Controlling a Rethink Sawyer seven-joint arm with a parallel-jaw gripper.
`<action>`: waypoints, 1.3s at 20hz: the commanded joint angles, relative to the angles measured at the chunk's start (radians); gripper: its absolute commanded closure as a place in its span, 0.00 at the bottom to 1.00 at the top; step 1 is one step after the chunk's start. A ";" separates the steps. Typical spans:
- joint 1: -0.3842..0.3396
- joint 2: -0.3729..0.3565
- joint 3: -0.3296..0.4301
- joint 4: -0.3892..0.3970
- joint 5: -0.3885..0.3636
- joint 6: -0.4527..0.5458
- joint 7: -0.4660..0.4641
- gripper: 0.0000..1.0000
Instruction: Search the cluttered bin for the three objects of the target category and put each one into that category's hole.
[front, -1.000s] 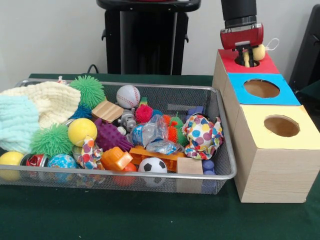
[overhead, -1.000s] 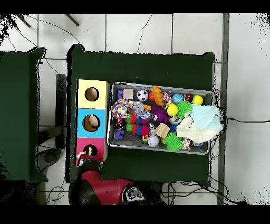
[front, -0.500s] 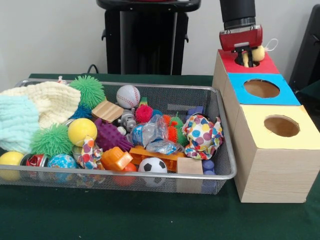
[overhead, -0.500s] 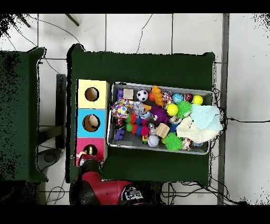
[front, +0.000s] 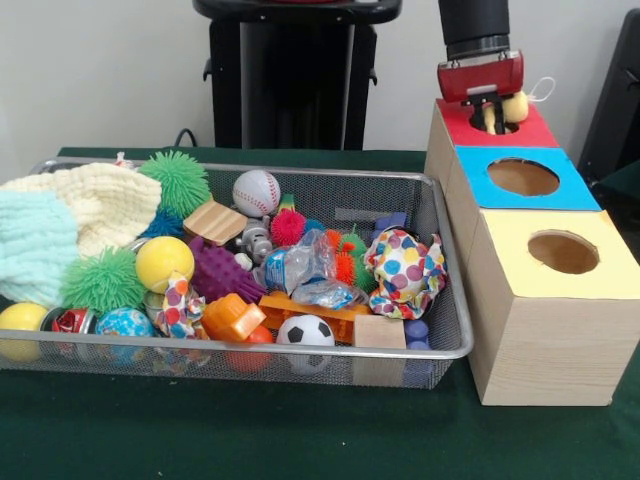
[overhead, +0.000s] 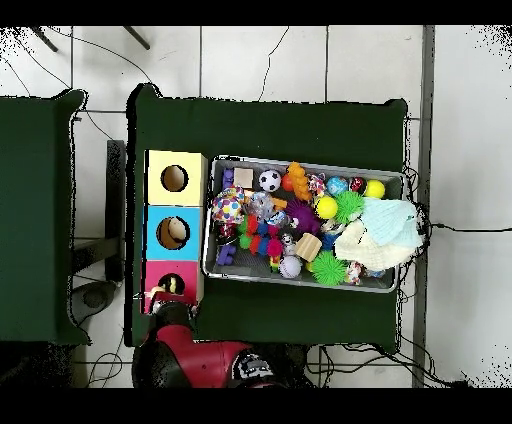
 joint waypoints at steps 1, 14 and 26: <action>-0.016 0.185 -0.054 -0.138 0.060 0.033 0.162 1.00; -0.016 0.075 -0.051 -0.088 0.108 0.155 0.140 0.00; -0.021 -0.017 -0.075 -0.034 0.116 0.179 0.160 1.00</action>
